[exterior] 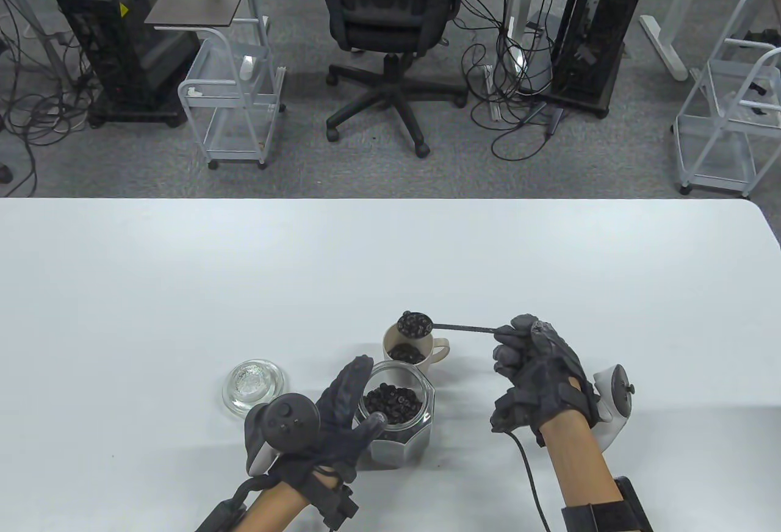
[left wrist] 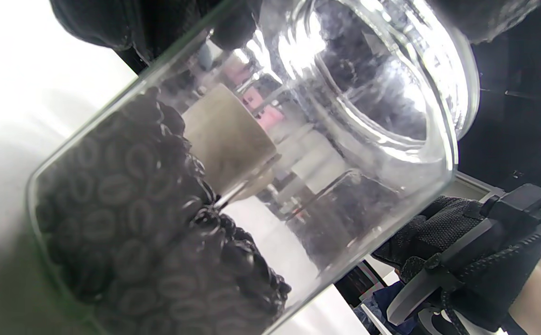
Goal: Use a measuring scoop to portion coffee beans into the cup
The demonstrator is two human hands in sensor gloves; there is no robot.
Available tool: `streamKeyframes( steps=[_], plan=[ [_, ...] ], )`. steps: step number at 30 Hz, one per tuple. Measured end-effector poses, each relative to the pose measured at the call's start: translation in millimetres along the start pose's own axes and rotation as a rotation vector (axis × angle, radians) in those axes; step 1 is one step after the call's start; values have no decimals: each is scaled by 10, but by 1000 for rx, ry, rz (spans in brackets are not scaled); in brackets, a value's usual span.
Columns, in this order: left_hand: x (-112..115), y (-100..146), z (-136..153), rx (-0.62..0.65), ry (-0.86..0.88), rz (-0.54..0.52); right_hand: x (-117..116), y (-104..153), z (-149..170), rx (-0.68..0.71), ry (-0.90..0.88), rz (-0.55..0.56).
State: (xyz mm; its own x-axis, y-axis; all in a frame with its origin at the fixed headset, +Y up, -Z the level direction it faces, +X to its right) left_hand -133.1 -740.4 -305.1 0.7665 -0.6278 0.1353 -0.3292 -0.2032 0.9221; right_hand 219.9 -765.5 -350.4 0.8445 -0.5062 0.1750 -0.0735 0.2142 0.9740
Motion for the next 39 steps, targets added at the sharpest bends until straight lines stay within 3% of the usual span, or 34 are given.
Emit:
streamKeyframes(
  steps=[13, 23, 31, 39],
  plan=[
    [1, 1, 0, -1, 0, 1, 37, -56, 84, -11, 136, 9],
    [2, 1, 1, -2, -1, 3, -125, 5, -93, 120, 328, -8],
    [0, 0, 1, -3, -1, 4, -397, 103, -250, 288, 560, -52],
    [0, 0, 2, -3, 0, 4, -893, 341, -405, 559, 876, -171]
  ],
)
Point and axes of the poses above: the tracker on the back of each hand, its own z axis roughly to the little-finger side, its own y axis roughly from the fingertips to the wrist, x = y × z, the point moved 5 cm from there along -y, roughly from the wrist to the fingertips, and after that the axes turned 6 degrees about -z, right-handed, at the moved point
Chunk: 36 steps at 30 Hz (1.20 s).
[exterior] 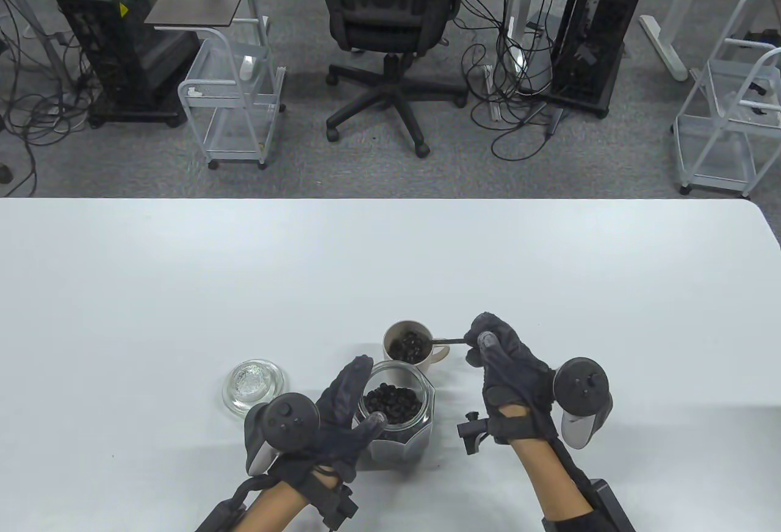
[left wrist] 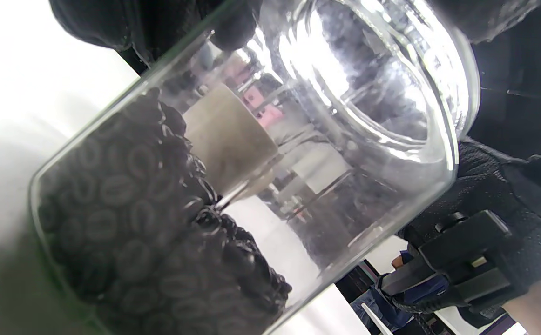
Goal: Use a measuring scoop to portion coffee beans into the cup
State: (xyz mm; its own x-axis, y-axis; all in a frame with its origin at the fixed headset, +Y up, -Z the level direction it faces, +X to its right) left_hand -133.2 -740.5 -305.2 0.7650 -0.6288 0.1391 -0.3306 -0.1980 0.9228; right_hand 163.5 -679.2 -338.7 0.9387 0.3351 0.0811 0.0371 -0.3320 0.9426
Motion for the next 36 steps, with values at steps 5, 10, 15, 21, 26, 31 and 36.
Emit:
streamKeyframes(
  steps=[5, 10, 15, 21, 26, 31, 36],
  plan=[
    [0, 0, 0, 0, 0, 0, -248, 44, -350, 220, 202, -120],
    [0, 0, 0, 0, 0, 0, -520, 143, -576, 392, 418, -245],
    [0, 0, 0, 0, 0, 0, -594, 184, -640, 426, 478, -263],
    [1, 1, -1, 0, 0, 1, -422, 128, -583, 370, 368, -180],
    [-2, 1, 0, 0, 1, 1, -59, 75, -347, 166, 155, 36],
    [-2, 1, 0, 0, 1, 1, 212, 85, 16, -68, -169, 188],
    [-2, 1, 0, 0, 1, 1, 344, 138, 334, -247, -394, 271]
  ],
)
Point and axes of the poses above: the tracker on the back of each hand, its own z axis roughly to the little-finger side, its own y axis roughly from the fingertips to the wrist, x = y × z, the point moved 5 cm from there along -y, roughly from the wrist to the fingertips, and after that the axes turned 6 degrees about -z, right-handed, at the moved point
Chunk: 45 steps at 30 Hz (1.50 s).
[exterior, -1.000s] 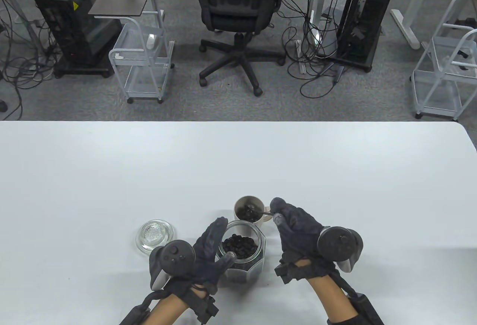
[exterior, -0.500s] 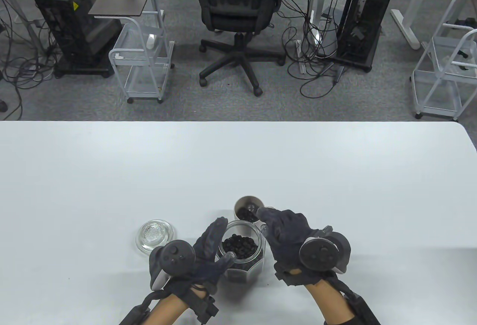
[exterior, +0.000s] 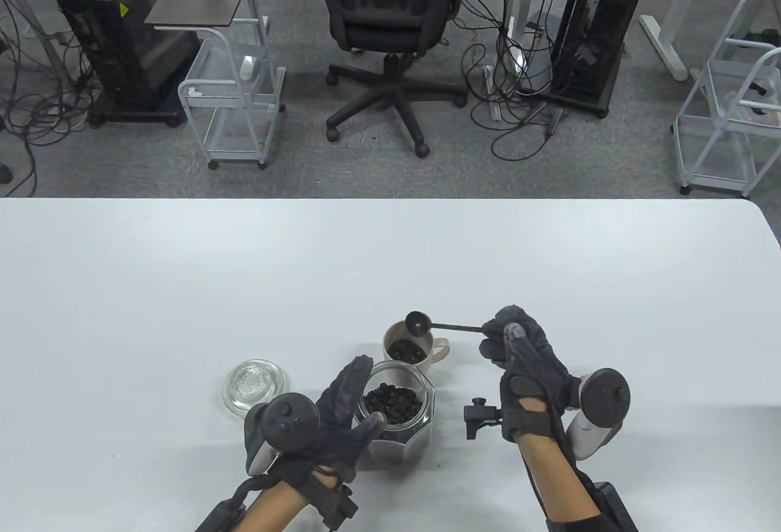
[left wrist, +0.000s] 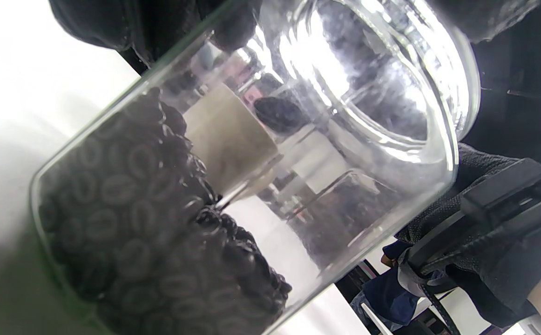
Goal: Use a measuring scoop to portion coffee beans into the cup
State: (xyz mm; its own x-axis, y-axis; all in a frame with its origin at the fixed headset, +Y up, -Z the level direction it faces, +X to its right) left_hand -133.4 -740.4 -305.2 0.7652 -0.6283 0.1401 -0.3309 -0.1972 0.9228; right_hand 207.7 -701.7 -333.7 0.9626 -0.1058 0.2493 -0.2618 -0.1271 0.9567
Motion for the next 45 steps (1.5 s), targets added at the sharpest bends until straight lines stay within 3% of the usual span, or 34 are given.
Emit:
streamKeyframes(
  steps=[4, 8, 17, 28, 37, 45],
  plan=[
    [0, 0, 0, 0, 0, 0, 71, -21, 215, -163, -205, -5],
    [0, 0, 0, 0, 0, 0, 80, -31, 323, -240, -321, -24],
    [0, 0, 0, 0, 0, 0, 18, -57, 173, -158, -339, -100],
    [-1, 3, 2, -3, 3, 1, -200, 80, -539, 273, 26, -192],
    [-1, 1, 3, -3, 3, 1, -679, 545, -1084, 708, 296, -353],
    [0, 0, 4, -3, 3, 4, -1035, 886, -1167, 944, 588, -448]
  ],
)
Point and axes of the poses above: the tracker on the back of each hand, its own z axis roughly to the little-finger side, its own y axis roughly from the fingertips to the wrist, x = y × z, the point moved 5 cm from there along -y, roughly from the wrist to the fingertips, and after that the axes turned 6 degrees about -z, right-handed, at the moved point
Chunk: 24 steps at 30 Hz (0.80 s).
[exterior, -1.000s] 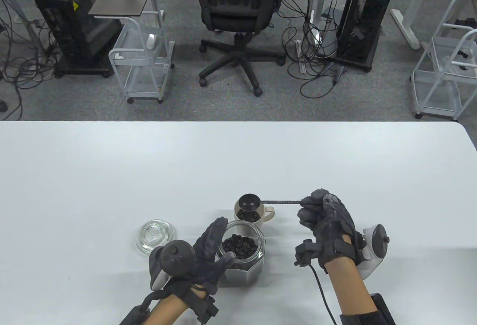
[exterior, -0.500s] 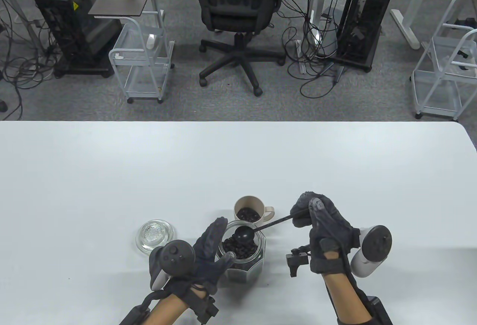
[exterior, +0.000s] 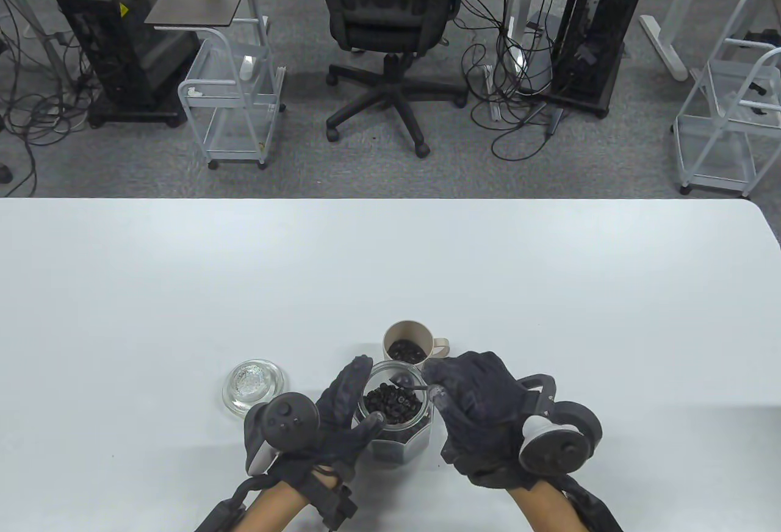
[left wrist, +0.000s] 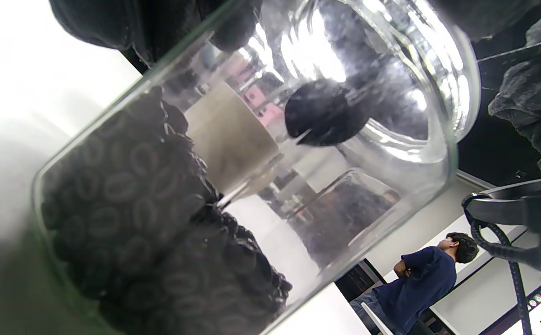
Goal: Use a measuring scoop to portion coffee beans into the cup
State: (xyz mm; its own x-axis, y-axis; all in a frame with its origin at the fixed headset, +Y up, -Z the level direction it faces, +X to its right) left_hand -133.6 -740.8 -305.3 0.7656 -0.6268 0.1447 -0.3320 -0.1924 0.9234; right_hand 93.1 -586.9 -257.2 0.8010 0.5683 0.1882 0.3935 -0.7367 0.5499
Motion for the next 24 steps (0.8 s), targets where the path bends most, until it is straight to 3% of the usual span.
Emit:
streamKeyframes(
  steps=[10, 20, 24],
  plan=[
    [1, 1, 2, -1, -1, 1, -297, 9, -28, 43, 59, -161],
    [3, 3, 4, -2, 1, 1, -471, 33, 223, -66, 61, -308],
    [3, 3, 5, -3, 1, 0, -486, 52, 363, -138, -1, -311]
  ],
)
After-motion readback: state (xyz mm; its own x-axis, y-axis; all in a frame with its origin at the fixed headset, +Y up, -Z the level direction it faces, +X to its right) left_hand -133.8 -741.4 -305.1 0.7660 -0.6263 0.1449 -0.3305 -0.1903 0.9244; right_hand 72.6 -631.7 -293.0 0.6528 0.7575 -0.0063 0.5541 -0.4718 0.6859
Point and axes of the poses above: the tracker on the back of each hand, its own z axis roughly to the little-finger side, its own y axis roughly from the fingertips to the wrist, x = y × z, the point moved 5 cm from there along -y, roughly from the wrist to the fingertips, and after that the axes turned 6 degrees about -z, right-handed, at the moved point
